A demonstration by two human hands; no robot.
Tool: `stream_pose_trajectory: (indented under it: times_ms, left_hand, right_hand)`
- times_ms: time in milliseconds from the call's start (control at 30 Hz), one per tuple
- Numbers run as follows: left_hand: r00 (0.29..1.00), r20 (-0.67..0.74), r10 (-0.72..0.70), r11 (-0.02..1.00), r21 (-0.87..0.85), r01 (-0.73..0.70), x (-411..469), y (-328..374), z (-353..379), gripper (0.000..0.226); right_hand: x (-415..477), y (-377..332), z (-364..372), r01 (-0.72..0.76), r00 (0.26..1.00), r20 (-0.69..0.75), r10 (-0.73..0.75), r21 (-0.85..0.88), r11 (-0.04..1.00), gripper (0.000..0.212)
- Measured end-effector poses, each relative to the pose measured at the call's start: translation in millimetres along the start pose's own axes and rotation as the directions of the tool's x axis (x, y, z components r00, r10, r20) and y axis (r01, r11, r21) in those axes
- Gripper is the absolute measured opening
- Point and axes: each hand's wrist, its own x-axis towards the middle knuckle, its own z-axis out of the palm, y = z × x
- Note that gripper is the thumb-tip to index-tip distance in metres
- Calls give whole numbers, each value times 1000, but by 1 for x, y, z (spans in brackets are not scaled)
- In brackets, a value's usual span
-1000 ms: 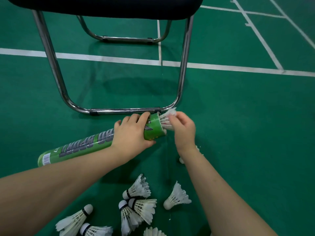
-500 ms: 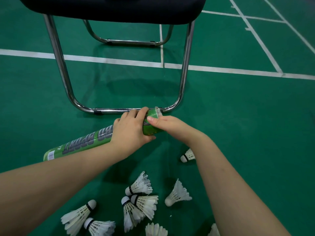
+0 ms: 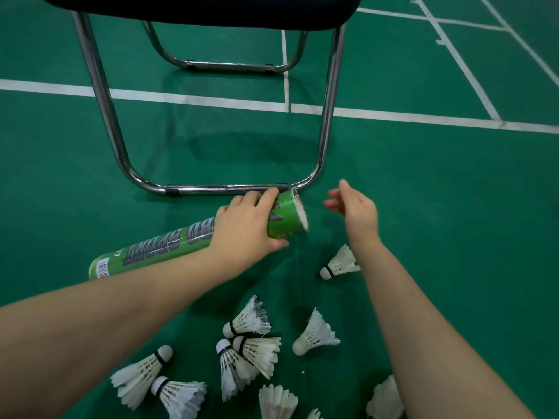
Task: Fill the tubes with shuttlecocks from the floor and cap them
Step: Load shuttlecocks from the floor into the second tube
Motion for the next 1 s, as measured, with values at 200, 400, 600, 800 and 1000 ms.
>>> stream_pose_trajectory:
  times_ms: [200,400,600,800,1000]
  left_hand:
    - [995,82,61,998,0,-61,-4,14,16,83]
    - [990,111,85,996,-3,-85,-1,24,24,83]
    - [988,122,91,996,1,-92,1,24,29,83]
    - [990,109,86,996,-7,-86,1,23,26,84]
    - [999,30,24,999,-21,-24,5,19,13,87]
  right_hand:
    - [5,65,-29,-159,979,24,204,-540,826,39]
    - [-7,98,-42,-312,903,-75,422,-790,528,51]
    - [-4,103,-45,-345,914,-57,403,-633,693,27]
    - [-12,62,-34,-132,990,-74,118,-236,963,19]
    - [-26,23,-14,172,949,-261,-176,-41,984,33]
